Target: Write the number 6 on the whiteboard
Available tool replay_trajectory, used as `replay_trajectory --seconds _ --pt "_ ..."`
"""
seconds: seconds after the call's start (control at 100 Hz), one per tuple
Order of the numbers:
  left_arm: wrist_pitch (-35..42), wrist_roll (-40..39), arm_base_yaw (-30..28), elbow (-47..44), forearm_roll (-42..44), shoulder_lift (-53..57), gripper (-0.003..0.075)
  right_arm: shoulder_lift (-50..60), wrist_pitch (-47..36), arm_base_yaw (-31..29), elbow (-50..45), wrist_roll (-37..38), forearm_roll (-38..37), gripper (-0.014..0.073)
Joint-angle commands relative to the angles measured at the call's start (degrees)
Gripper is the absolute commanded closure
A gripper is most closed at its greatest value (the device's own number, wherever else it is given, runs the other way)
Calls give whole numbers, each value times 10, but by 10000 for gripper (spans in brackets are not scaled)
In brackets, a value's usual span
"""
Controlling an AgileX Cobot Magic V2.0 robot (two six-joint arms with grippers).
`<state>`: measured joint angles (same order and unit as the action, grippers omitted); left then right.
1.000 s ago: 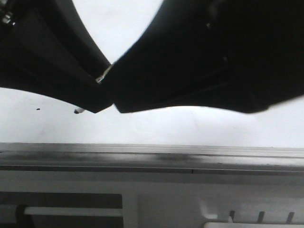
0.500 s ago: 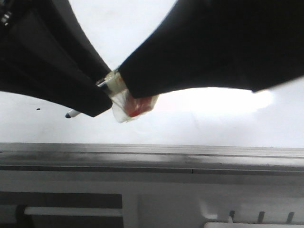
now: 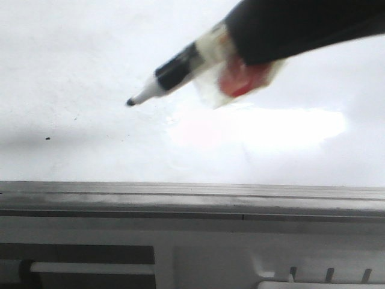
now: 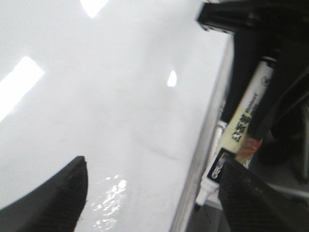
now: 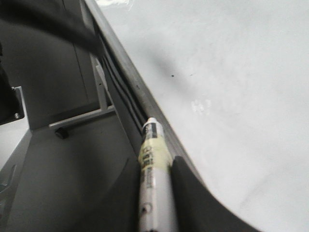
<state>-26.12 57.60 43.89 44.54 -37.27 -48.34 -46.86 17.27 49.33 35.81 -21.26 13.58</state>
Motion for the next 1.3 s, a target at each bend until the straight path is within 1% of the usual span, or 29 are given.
replay_trajectory --seconds 0.0,0.06,0.11,0.16,0.18,0.25,0.3,0.35,0.47,0.61,0.78,0.95,1.17,1.29 --pt "38 -64 -34 -2 -18 70 291 41 -22 -23 21 1 -28 645" --pt "38 -95 -59 -21 -18 112 350 65 -22 -39 21 1 -67 644" --pt "38 -106 -79 -43 -18 147 400 77 -21 -51 21 1 -116 644" --pt "38 -109 -99 -62 -18 179 464 82 -21 -64 21 1 -145 644" --pt "38 -110 -103 -71 -19 191 481 82 -21 -71 21 1 -151 644" --pt "38 -116 -121 -97 -31 226 580 79 -21 -94 21 1 -153 644" --pt "38 -116 -130 -113 -45 244 669 78 -24 -110 21 1 -153 644" --pt "38 -116 -134 -128 -56 259 742 75 -36 -126 21 1 -153 644" --pt "38 -116 -134 -153 -74 274 739 60 -68 -159 21 1 -153 644" --pt "37 -116 -134 -157 -86 274 739 33 -63 -187 21 1 -151 644" --pt "37 -116 -134 -157 -91 274 739 11 -63 -218 21 40 -150 644" --pt "37 -116 -134 -157 -91 274 739 -6 -64 -222 21 52 -150 644" --pt "36 -116 -134 -157 -91 274 739 -43 -63 -222 21 53 -123 644" --pt "34 -116 -134 -157 -91 274 739 -62 -63 -222 21 59 -120 644"
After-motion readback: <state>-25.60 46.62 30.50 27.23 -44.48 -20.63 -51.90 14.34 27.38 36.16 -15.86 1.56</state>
